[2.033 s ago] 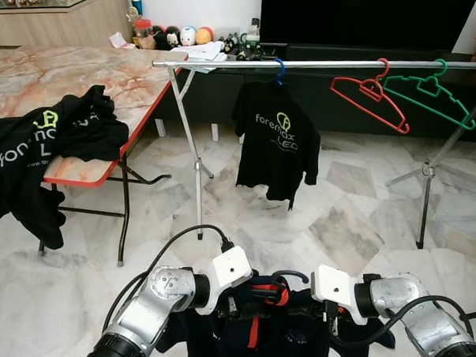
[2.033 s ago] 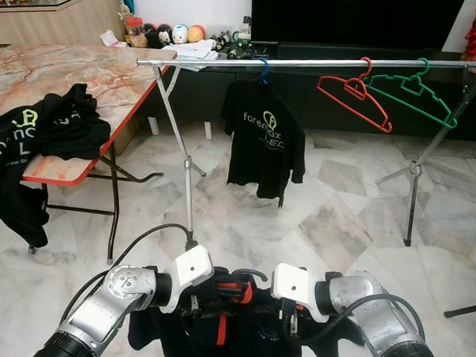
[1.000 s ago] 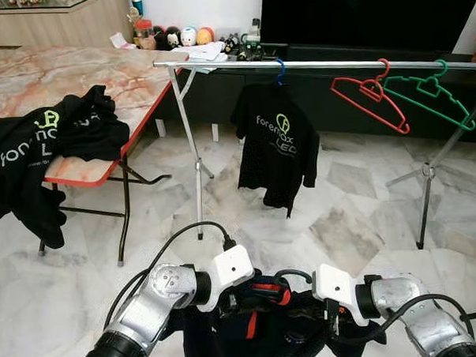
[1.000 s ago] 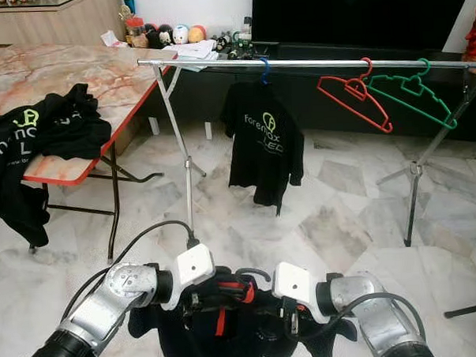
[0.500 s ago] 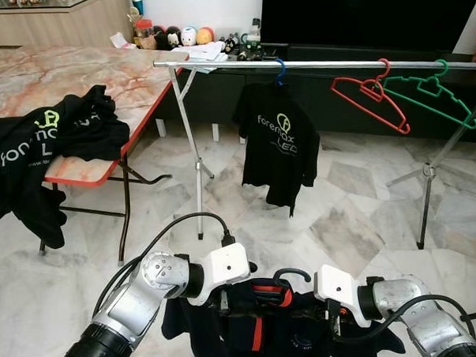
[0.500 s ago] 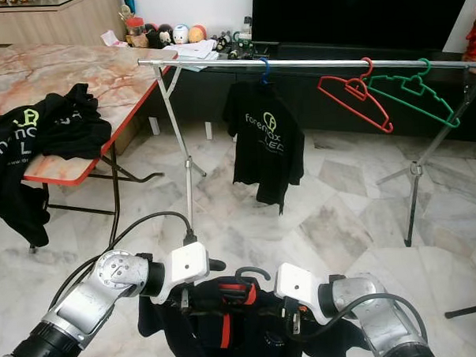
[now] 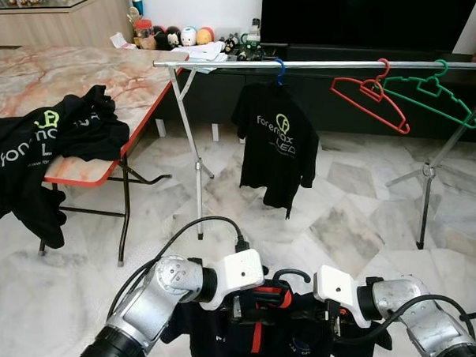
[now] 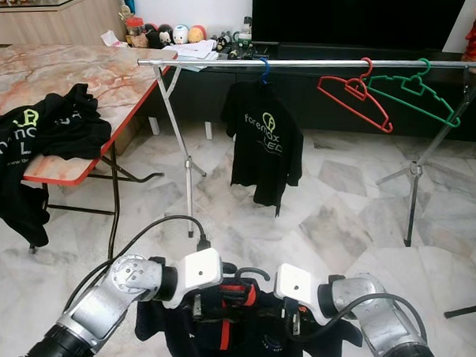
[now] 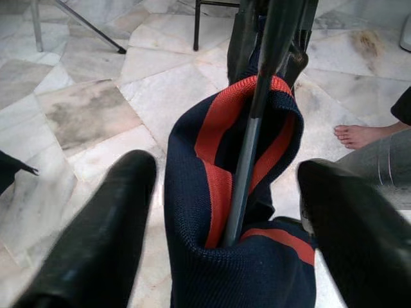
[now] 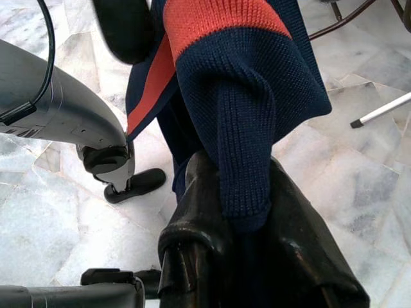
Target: Hang hanger
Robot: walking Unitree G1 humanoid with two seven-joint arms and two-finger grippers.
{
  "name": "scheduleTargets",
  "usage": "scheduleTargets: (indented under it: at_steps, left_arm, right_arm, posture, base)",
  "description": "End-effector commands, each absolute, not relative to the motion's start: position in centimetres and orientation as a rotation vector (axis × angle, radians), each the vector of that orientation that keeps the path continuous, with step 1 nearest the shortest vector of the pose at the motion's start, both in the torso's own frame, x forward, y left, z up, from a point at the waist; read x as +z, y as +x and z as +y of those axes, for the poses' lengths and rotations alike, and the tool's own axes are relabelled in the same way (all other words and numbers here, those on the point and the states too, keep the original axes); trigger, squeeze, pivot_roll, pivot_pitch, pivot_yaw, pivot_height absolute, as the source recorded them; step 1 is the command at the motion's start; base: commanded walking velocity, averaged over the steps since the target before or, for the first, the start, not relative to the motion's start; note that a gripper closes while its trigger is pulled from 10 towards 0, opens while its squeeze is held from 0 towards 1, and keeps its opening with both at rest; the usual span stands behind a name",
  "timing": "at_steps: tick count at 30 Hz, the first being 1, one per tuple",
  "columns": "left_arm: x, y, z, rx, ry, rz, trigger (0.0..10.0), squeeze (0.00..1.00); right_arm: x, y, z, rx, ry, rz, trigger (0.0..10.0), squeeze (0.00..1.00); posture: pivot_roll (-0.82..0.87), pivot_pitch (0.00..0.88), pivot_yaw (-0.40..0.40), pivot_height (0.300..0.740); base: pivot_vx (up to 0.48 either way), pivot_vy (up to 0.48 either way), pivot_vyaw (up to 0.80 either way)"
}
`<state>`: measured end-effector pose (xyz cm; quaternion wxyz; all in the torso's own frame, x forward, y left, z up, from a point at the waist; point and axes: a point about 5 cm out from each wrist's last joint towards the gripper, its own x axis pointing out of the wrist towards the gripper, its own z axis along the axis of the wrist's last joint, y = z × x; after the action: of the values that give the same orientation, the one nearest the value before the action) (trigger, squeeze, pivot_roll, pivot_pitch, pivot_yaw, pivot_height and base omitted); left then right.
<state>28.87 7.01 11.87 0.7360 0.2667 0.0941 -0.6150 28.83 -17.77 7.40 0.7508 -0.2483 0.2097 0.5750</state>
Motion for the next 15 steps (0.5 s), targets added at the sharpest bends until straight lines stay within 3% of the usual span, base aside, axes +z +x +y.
scheduleTargets:
  at_steps: [1,15]
  left_arm:
    - [11.8,28.7,7.1,-1.368,0.595,0.222,0.0,0.0]
    - [10.8,28.9,7.7,-1.334,0.667,0.291,0.0,0.0]
  right_arm:
    - [7.7,28.9,-17.3,1.276,-0.543,0.437,0.0,0.0]
    - [7.9,29.0,-16.7,1.291,-0.545,0.42,0.0,0.0]
  posture:
    - [0.01,0.089,0.002,0.74]
    - [0.01,0.088,0.004,0.74]
  base:
    - [0.0,0.0,0.0]
    - [0.0,0.0,0.0]
